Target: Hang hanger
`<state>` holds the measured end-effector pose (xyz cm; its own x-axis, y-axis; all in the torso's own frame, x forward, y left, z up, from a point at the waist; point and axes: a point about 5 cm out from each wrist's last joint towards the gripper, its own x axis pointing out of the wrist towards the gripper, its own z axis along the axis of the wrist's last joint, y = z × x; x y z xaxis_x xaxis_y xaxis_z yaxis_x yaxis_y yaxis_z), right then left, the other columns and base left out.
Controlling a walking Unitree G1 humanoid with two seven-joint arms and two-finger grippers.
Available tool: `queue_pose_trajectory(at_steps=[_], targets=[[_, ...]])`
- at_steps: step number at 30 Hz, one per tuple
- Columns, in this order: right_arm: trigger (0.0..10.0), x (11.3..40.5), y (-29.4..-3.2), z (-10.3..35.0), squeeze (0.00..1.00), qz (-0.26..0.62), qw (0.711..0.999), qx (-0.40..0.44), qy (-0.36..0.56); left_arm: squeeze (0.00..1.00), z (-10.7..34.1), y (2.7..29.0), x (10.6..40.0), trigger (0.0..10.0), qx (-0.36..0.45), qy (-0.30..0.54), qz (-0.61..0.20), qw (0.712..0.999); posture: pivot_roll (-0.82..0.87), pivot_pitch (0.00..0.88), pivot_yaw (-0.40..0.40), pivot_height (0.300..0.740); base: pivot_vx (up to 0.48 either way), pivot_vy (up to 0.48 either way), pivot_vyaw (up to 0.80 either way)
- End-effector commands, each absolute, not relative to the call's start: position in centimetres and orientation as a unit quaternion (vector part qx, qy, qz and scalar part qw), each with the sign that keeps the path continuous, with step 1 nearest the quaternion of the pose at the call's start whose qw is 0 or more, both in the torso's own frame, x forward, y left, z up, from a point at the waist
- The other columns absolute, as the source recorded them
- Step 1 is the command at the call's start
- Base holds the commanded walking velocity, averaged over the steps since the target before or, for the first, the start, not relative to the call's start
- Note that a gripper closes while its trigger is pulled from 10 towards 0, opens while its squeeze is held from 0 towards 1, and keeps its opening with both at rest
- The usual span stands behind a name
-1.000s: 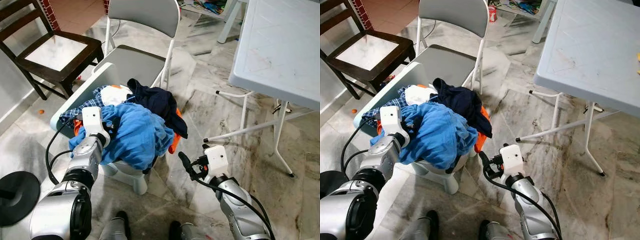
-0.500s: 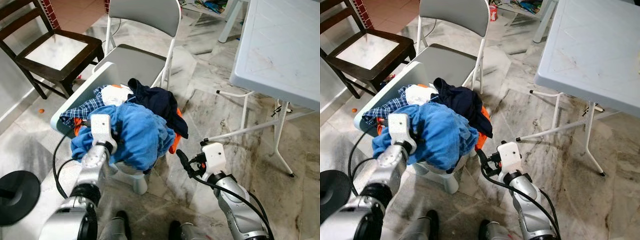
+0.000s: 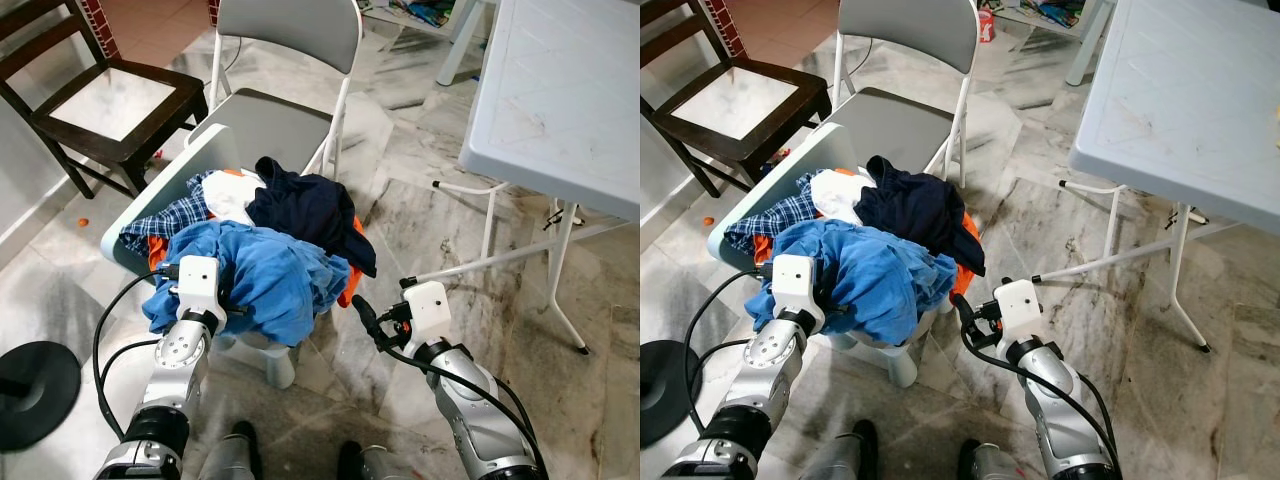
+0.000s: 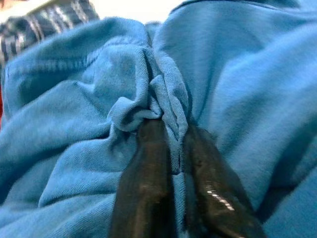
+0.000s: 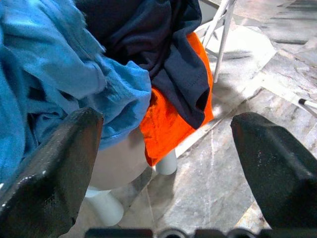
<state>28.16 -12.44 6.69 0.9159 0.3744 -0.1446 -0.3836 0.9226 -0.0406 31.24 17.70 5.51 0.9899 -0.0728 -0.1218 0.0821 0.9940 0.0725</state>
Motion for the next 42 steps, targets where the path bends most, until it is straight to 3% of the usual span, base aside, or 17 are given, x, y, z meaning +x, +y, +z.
queue_pose_trajectory(at_steps=[1,3,4,5,6,7,8,23,28,36,42], targets=[[10.0,28.0,-12.7,6.2,0.0,0.19,0.978,-0.036,0.076,0.0,4.7,18.3,30.5,0.0,0.051,0.079,-0.028,0.995,0.01,0.227,-0.052,0.74,0.0,0.0,0.0],[10.0,28.0,-12.7,6.2,0.0,0.19,0.978,-0.037,0.075,0.0,4.8,18.3,30.5,0.0,0.053,0.078,-0.026,0.995,0.01,0.227,-0.052,0.74,0.0,0.0,0.0],[10.0,28.1,-12.7,6.2,0.0,0.19,0.978,-0.037,0.075,0.0,5.0,18.4,30.6,2.5,0.065,0.073,-0.023,0.995,0.01,0.226,-0.053,0.74,0.0,0.0,0.0],[10.0,28.1,-12.7,6.2,0.0,0.191,0.978,-0.037,0.075,0.0,5.3,18.5,30.7,8.1,0.068,0.067,-0.022,0.995,0.01,0.226,-0.054,0.74,0.0,0.0,0.0],[10.0,28.1,-12.6,6.2,0.0,0.191,0.978,-0.037,0.075,0.52,6.2,18.7,31.0,10.0,0.079,0.043,-0.014,0.996,0.01,0.226,-0.053,0.74,0.0,0.0,0.0],[10.0,28.1,-12.6,6.2,0.0,0.191,0.978,-0.037,0.075,0.52,6.2,18.7,31.0,10.0,0.079,0.043,-0.014,0.996,0.01,0.226,-0.053,0.74,0.0,0.0,0.0],[10.0,28.2,-12.6,6.2,0.0,0.192,0.978,-0.038,0.075,1.0,6.8,18.9,31.2,10.0,0.097,0.025,-0.007,0.995,0.01,0.226,-0.053,0.74,0.0,0.0,0.0],[10.0,28.2,-12.7,6.1,0.0,0.19,0.978,-0.038,0.075,1.0,9.0,20.2,31.6,10.0,0.131,-0.025,0.011,0.991,0.02,0.224,-0.051,0.74,0.0,0.0,0.0],[10.0,28.3,-12.7,6.1,0.0,0.191,0.978,-0.039,0.075,1.0,10.1,21.8,31.8,10.0,0.141,-0.048,0.029,0.988,0.02,0.22,-0.052,0.74,0.0,0.0,0.0],[10.0,28.4,-12.6,6.2,0.0,0.194,0.977,-0.038,0.074,1.0,9.2,24.9,32.7,10.0,0.143,0.033,0.063,0.987,0.03,0.221,-0.055,0.74,0.0,0.0,0.0],[10.0,28.3,-12.4,6.1,0.0,0.195,0.977,-0.037,0.074,1.0,9.5,24.9,33.6,10.0,0.122,0.049,0.035,0.991,0.02,0.222,-0.054,0.74,0.0,0.0,0.0]])
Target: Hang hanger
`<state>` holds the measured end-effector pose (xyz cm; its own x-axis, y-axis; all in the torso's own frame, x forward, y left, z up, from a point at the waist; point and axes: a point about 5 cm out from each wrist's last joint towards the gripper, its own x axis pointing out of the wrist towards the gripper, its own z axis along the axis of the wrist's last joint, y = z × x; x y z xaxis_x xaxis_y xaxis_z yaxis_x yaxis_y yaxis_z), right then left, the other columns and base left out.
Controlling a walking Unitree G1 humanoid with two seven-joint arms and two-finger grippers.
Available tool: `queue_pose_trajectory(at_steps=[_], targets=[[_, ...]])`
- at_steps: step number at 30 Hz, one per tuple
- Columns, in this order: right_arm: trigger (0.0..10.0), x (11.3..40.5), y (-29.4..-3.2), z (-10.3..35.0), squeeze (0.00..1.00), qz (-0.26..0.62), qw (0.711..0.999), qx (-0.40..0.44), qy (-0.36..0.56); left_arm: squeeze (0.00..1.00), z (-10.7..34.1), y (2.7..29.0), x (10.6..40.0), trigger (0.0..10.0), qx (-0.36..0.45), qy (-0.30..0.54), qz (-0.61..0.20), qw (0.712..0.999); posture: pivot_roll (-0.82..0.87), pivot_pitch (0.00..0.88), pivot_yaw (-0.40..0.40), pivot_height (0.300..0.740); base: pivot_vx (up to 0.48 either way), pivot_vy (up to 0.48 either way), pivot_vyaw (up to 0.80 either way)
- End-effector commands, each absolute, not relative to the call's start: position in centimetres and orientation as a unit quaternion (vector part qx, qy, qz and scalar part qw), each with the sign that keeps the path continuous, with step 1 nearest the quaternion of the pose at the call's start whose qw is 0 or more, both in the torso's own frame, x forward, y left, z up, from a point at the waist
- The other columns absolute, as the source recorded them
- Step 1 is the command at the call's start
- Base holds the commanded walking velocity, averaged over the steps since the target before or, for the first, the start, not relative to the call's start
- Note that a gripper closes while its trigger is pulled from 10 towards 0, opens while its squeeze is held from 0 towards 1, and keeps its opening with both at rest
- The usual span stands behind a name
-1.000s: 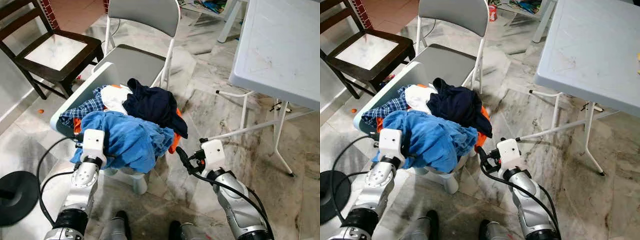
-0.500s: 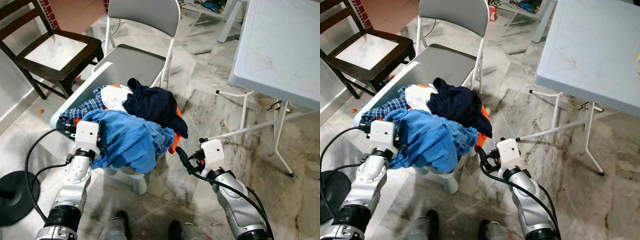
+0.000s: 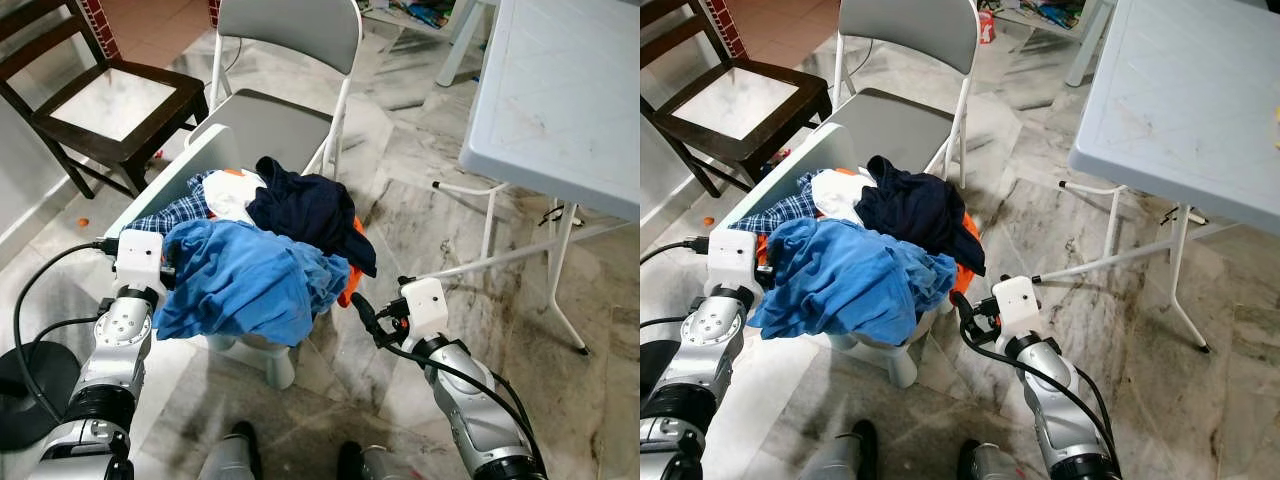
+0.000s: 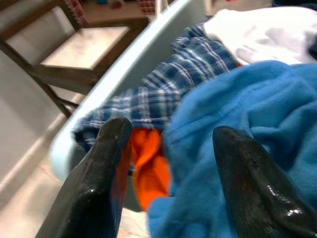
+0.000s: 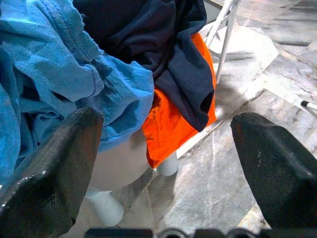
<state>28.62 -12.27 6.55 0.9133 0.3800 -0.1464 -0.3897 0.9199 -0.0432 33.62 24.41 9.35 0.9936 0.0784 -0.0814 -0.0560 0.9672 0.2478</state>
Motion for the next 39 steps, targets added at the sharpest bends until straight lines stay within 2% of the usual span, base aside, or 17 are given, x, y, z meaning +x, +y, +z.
queue_pose_trajectory(at_steps=[1,5,7,8,9,11,13,20,27,39], targets=[[10.0,28.3,-12.4,6.1,0.0,0.195,0.977,-0.037,0.074,1.0,9.7,24.7,33.9,10.0,0.112,0.047,0.021,0.992,0.01,0.223,-0.052,0.74,0.0,0.0,0.0],[10.0,28.1,-12.6,6.1,0.0,0.19,0.978,-0.036,0.074,1.0,10.4,24.5,34.6,10.0,0.107,0.05,-0.013,0.993,0.01,0.225,-0.046,0.74,0.0,0.0,0.0],[10.0,28.0,-12.7,6.0,0.0,0.188,0.979,-0.036,0.075,0.49,10.2,24.7,34.7,10.0,0.106,0.061,-0.015,0.992,0.01,0.225,-0.046,0.74,0.0,0.0,0.0],[10.0,28.0,-12.7,6.0,0.0,0.188,0.979,-0.036,0.075,0.09,10.0,24.6,34.7,10.0,0.105,0.069,-0.023,0.992,0.0,0.227,-0.044,0.74,0.0,0.0,0.0],[10.0,28.0,-12.7,6.0,0.0,0.187,0.979,-0.036,0.075,0.0,9.9,24.4,34.7,10.0,0.1,0.074,-0.035,0.992,0.0,0.227,-0.044,0.74,0.0,0.0,0.0],[10.0,27.9,-12.7,6.0,0.0,0.186,0.979,-0.035,0.076,0.0,9.6,23.7,34.8,10.0,0.087,0.08,-0.057,0.991,0.0,0.227,-0.044,0.74,0.0,0.0,0.0],[10.0,27.9,-12.7,6.0,0.0,0.186,0.979,-0.035,0.076,0.0,9.1,23.0,34.7,0.0,0.088,0.091,-0.078,0.989,0.0,0.227,-0.044,0.74,0.0,0.0,0.0],[10.0,28.0,-12.7,6.0,0.0,0.186,0.979,-0.036,0.075,0.0,7.7,21.4,34.1,0.0,0.082,0.101,-0.114,0.985,0.0,0.228,-0.045,0.74,0.0,0.0,0.0],[10.0,28.1,-12.7,6.0,0.0,0.189,0.978,-0.036,0.076,0.0,7.0,18.9,33.3,0.0,0.077,0.069,-0.134,0.986,0.01,0.23,-0.051,0.74,0.0,0.0,0.0],[10.0,28.2,-12.5,6.0,0.0,0.192,0.978,-0.036,0.076,0.0,5.9,18.4,31.5,0.0,0.112,0.061,-0.12,0.985,0.02,0.23,-0.048,0.74,0.0,0.0,0.0]])
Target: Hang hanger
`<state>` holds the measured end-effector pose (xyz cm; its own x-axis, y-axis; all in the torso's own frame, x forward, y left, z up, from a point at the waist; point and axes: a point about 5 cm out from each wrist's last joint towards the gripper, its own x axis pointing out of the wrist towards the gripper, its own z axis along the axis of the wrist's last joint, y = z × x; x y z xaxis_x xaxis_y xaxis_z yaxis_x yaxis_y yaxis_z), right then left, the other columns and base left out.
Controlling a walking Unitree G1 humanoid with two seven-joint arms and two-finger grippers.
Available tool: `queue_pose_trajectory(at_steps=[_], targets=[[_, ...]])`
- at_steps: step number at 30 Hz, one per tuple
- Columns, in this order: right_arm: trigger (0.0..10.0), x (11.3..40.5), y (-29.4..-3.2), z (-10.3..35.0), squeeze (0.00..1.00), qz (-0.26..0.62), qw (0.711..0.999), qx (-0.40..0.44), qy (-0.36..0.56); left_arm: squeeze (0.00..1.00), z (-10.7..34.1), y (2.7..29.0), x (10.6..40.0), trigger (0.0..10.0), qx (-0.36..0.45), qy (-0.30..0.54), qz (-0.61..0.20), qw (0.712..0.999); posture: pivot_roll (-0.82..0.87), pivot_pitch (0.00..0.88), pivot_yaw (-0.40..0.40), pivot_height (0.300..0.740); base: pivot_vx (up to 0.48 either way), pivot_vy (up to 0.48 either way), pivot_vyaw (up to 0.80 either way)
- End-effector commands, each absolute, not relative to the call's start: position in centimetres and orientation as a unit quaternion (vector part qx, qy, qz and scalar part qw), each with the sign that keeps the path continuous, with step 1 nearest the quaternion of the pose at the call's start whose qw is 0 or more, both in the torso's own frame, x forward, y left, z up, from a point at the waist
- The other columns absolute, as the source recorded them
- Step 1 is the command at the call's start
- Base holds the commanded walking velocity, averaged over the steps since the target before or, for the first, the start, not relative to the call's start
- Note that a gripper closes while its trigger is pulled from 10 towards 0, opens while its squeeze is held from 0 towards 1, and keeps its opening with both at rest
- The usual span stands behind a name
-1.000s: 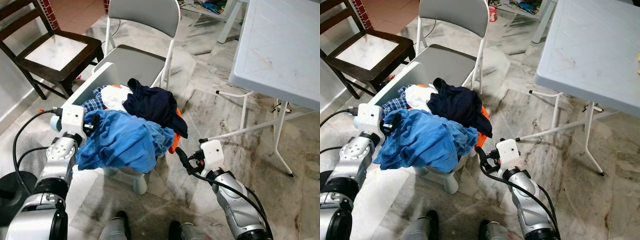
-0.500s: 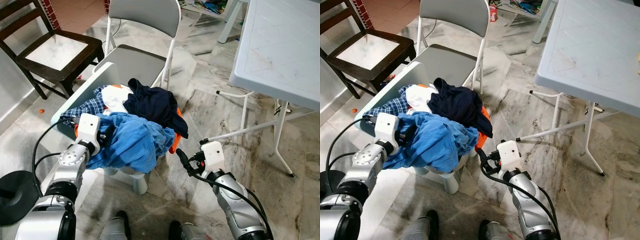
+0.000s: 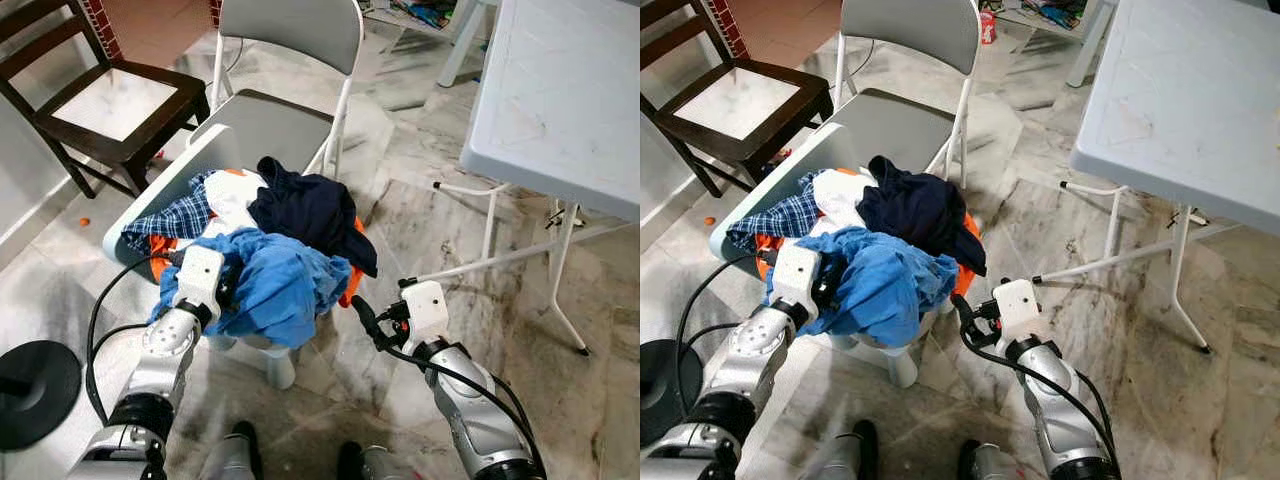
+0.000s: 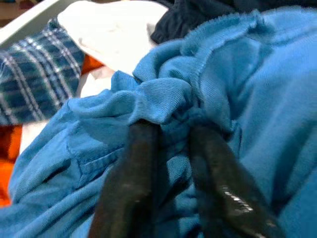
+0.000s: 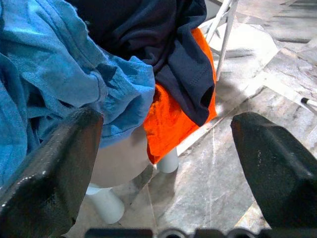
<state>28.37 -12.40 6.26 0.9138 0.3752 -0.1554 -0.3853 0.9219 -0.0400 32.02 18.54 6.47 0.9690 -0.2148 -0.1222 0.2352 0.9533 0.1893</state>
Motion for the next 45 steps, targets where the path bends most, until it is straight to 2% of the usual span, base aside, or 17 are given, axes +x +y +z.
queue_pose_trajectory(at_steps=[1,15,16,17,18,19,27,29,34,43,45], targets=[[10.0,28.2,-12.5,6.0,0.0,0.192,0.978,-0.036,0.076,0.0,5.8,18.4,31.3,0.0,0.113,0.061,-0.119,0.985,0.02,0.23,-0.049,0.74,0.0,0.0,0.0],[10.0,28.4,-12.6,6.0,0.0,0.194,0.977,-0.038,0.077,0.0,4.8,19.0,29.3,0.0,0.134,0.061,-0.062,0.987,0.03,0.225,-0.053,0.74,0.0,0.0,0.0],[10.0,28.5,-12.5,6.1,0.0,0.195,0.977,-0.038,0.076,0.0,4.9,18.8,29.2,4.1,0.136,0.057,-0.061,0.987,0.03,0.223,-0.053,0.74,0.0,0.0,0.0],[10.0,28.5,-12.5,6.1,0.0,0.196,0.977,-0.038,0.076,0.0,4.9,18.7,29.1,10.0,0.135,0.055,-0.059,0.988,0.04,0.223,-0.052,0.74,0.0,0.0,0.0],[10.0,28.5,-12.5,6.1,0.0,0.196,0.977,-0.038,0.076,0.0,4.9,18.7,29.1,10.0,0.134,0.055,-0.058,0.988,0.04,0.223,-0.052,0.74,0.0,0.0,0.0],[10.0,28.6,-12.5,6.1,0.0,0.196,0.977,-0.038,0.075,1.0,4.8,18.9,29.0,10.0,0.135,0.056,-0.05,0.988,0.04,0.222,-0.054,0.74,0.0,0.0,0.0],[10.0,28.6,-12.4,6.1,0.0,0.196,0.977,-0.039,0.075,1.0,5.4,20.7,29.2,10.0,0.145,0.046,0.001,0.988,0.04,0.22,-0.052,0.74,0.0,0.0,0.0],[10.0,28.7,-12.4,6.1,0.0,0.196,0.977,-0.039,0.074,1.0,6.3,22.1,29.5,10.0,0.165,0.031,0.037,0.985,0.04,0.22,-0.052,0.74,0.0,0.0,0.0],[10.0,28.6,-12.4,6.0,0.0,0.196,0.977,-0.038,0.074,1.0,6.5,23.4,29.5,10.0,0.172,0.039,0.049,0.983,0.04,0.22,-0.049,0.74,0.0,0.0,0.0],[10.0,28.5,-12.4,6.0,0.0,0.196,0.977,-0.037,0.074,1.0,6.7,24.0,29.5,10.0,0.175,0.039,-0.005,0.984,0.04,0.229,-0.051,0.74,0.0,0.0,0.0],[10.0,28.5,-12.5,6.0,0.0,0.196,0.977,-0.038,0.075,1.0,7.1,23.6,29.8,10.0,0.186,0.031,-0.049,0.981,0.04,0.233,-0.051,0.74,0.0,0.0,0.0]])
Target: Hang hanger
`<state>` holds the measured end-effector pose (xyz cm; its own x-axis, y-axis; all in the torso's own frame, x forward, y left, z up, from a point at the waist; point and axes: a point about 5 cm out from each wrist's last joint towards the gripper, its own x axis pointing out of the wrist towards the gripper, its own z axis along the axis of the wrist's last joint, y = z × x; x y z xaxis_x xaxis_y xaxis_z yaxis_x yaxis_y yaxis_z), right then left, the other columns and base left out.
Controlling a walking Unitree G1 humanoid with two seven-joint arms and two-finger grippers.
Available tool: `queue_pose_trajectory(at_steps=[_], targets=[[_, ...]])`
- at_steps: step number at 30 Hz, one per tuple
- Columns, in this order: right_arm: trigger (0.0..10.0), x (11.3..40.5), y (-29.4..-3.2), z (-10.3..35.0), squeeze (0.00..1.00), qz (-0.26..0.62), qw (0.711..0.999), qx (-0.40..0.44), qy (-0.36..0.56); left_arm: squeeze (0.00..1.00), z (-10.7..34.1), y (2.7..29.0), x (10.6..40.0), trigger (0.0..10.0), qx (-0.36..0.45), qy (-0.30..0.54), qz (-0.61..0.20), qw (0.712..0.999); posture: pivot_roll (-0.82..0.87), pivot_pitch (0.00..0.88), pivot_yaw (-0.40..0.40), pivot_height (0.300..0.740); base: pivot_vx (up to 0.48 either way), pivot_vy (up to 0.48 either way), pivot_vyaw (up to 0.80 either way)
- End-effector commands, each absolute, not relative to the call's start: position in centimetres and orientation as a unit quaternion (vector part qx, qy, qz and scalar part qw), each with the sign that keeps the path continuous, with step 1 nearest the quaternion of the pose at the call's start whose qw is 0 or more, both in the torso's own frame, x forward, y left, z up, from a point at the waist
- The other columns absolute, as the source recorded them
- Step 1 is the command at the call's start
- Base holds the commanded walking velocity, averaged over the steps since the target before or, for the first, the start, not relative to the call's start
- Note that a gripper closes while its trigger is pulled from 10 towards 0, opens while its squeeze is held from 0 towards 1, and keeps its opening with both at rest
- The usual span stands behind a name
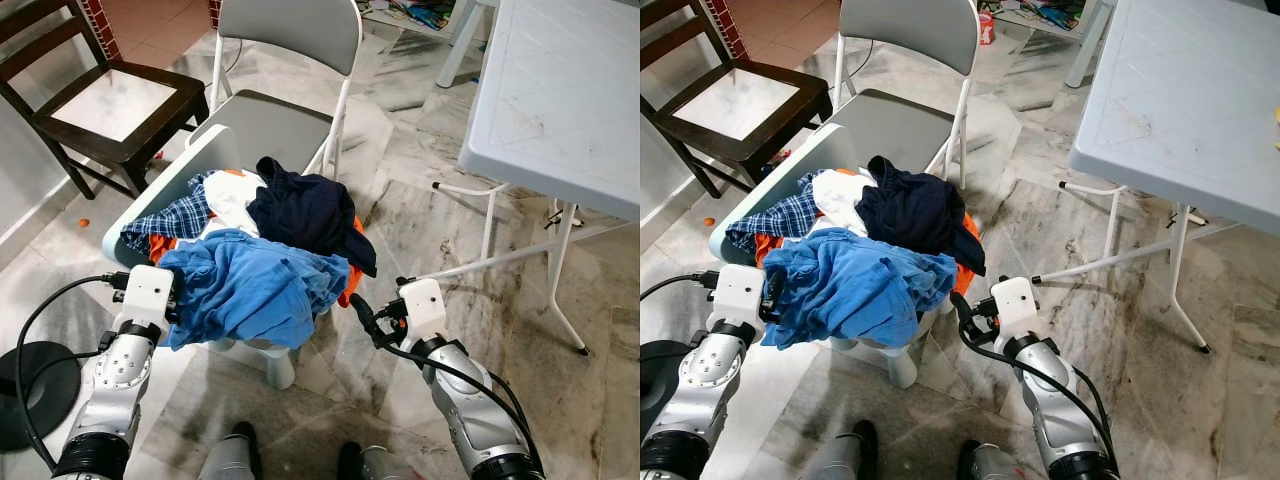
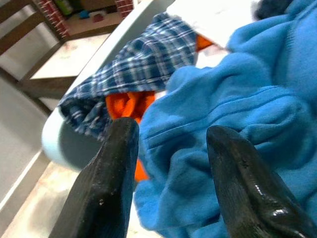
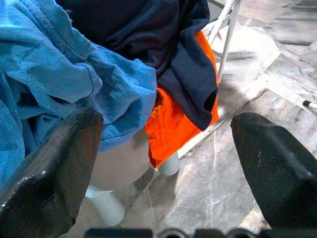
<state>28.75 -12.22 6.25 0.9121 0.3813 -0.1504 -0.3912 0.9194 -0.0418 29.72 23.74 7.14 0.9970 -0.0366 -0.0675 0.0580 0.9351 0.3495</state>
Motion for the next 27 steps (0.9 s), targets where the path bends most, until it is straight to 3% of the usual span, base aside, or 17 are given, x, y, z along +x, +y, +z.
queue_pose_trajectory(at_steps=[1,10,21,27], targets=[[10.0,28.4,-12.5,5.9,0.0,0.196,0.977,-0.038,0.075,1.0,7.2,23.4,29.8,10.0,0.188,0.029,-0.06,0.98,0.04,0.233,-0.051,0.74,0.0,0.0,0.0],[10.0,28.2,-12.7,5.8,0.0,0.192,0.978,-0.037,0.077,1.0,8.3,23.9,30.5,10.0,0.229,0.022,-0.112,0.967,0.03,0.236,-0.046,0.74,0.0,0.0,0.0],[10.0,28.3,-12.7,5.9,0.0,0.192,0.978,-0.038,0.076,1.0,7.9,24.5,31.0,10.0,0.248,0.077,-0.185,0.948,0.03,0.239,-0.048,0.74,0.0,0.0,0.0],[10.0,28.1,-12.8,5.9,0.0,0.191,0.978,-0.038,0.077,1.0,8.5,24.5,31.9,10.0,0.255,0.081,-0.188,0.945,0.02,0.242,-0.043,0.74,0.0,0.0,0.0]])
